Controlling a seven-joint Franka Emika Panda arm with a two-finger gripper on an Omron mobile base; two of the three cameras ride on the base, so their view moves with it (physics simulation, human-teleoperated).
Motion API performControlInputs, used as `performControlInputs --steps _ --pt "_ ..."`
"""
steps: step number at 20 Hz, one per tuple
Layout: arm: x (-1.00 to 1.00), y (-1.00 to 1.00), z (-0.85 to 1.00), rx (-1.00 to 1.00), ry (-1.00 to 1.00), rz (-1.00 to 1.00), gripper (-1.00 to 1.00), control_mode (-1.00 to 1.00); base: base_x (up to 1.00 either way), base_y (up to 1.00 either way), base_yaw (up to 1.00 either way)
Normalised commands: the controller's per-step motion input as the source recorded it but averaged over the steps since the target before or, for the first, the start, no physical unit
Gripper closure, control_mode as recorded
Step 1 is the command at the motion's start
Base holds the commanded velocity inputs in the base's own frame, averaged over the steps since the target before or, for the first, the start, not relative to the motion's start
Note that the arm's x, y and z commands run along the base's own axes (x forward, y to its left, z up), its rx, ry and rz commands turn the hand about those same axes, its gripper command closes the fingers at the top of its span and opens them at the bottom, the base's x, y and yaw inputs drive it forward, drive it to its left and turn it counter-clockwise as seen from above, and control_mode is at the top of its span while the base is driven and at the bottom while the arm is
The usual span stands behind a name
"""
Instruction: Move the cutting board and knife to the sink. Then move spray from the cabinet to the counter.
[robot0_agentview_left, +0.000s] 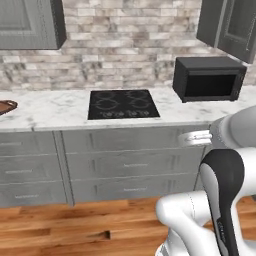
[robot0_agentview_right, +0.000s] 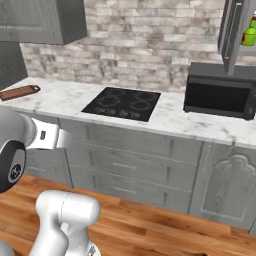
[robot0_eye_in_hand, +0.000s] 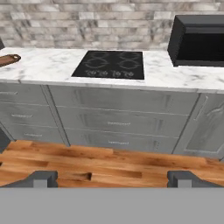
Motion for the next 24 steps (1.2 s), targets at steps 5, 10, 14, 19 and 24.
performControlInputs --steps 5,10,14,19,24 --pt "0.0 0.0 0.0 0.0 0.0 0.0 -1.0 1.0 0.46 1.0 0.03" --pt "0.0 0.0 0.0 0.0 0.0 0.0 -1.0 1.0 0.43 1.0 0.01" --pt "0.0 0.0 0.0 0.0 0.0 0.0 -1.0 1.0 0.92 1.0 -0.02" --pt "0.0 0.0 0.0 0.0 0.0 0.0 -1.0 1.0 1.0 -0.19 0.0" --pt "0.0 0.0 0.0 0.0 0.0 0.0 -1.0 1.0 0.98 -0.84 0.1"
